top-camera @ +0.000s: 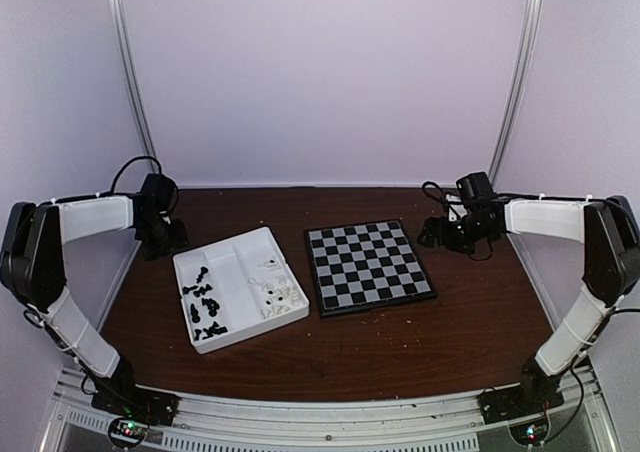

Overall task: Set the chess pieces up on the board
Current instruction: Move the storage box to the center of the board, then move the chessboard to the center of the board.

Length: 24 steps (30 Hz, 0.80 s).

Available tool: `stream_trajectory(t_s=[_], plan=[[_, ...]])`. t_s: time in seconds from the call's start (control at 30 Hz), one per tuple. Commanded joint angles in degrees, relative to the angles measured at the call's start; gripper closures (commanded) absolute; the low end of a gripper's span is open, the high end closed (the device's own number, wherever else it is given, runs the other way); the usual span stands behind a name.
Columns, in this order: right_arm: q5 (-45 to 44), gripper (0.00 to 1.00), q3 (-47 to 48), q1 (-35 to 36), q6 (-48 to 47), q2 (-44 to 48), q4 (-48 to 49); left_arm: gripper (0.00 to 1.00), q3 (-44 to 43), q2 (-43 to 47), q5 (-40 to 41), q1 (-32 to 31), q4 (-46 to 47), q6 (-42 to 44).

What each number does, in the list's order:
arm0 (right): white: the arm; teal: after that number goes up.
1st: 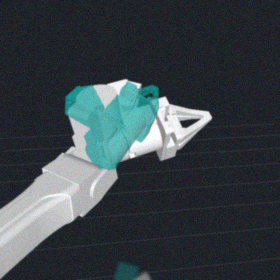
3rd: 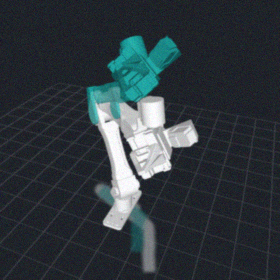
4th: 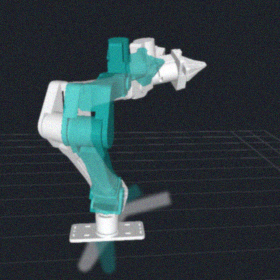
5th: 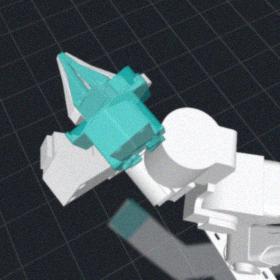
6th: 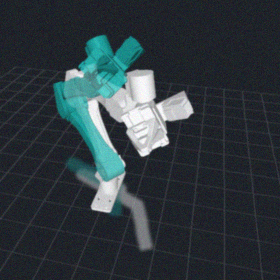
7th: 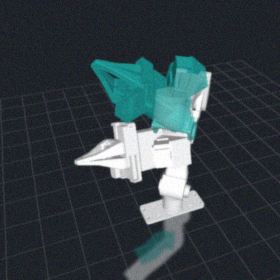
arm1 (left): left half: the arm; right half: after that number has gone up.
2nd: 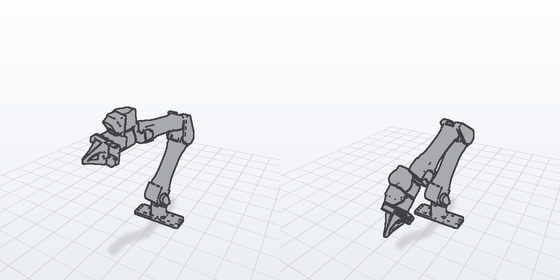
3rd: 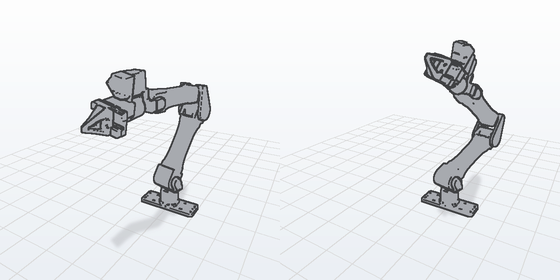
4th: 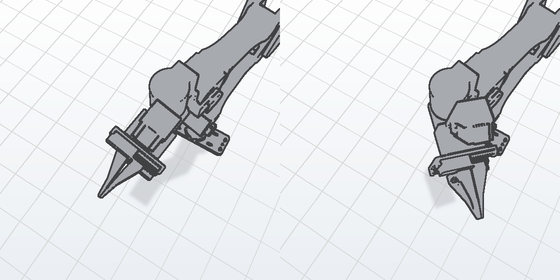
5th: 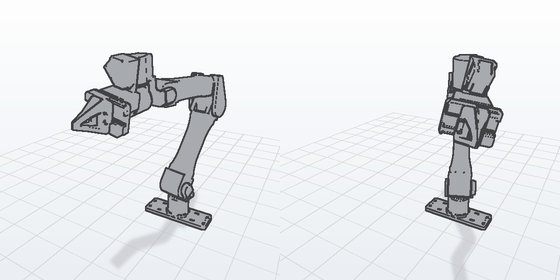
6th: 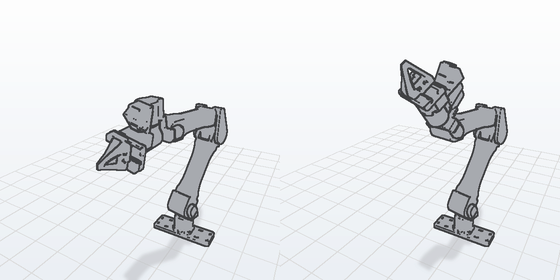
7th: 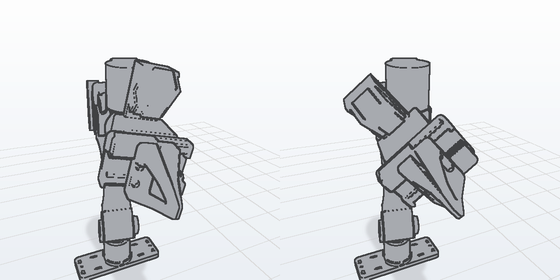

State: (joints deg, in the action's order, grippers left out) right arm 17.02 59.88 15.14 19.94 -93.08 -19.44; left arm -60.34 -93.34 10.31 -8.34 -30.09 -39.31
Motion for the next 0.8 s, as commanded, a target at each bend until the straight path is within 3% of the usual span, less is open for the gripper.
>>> stream_trajectory(t_s=[0.0,0.13,0.47,0.7,0.77], plan=[[1.9,0.08,1.1,0.2,1.1,-1.5,1.7,0.37,-3.7,5.7,1.4,-3.9,-1.2,7.3],[3.1,0.08,1.0,0.2,2.0,-2.4,2.7,0.37,-10.1,5.5,0.4,-10.5,-2.3,14.9],[4.8,0.09,-0.2,0.2,3.8,-3.0,3.2,0.39,-26.1,-9.5,-23.1,-15.8,2.1,17.8],[4.5,0.09,-1.0,0.2,4.8,-2.6,2.1,0.34,-40.7,-23.0,-24.4,-21.1,1.7,18.0],[4.4,0.08,-1.9,0.3,5.1,-2.3,2.3,0.26,-43.1,-26.2,-23.7,-21.1,2.5,16.8]])
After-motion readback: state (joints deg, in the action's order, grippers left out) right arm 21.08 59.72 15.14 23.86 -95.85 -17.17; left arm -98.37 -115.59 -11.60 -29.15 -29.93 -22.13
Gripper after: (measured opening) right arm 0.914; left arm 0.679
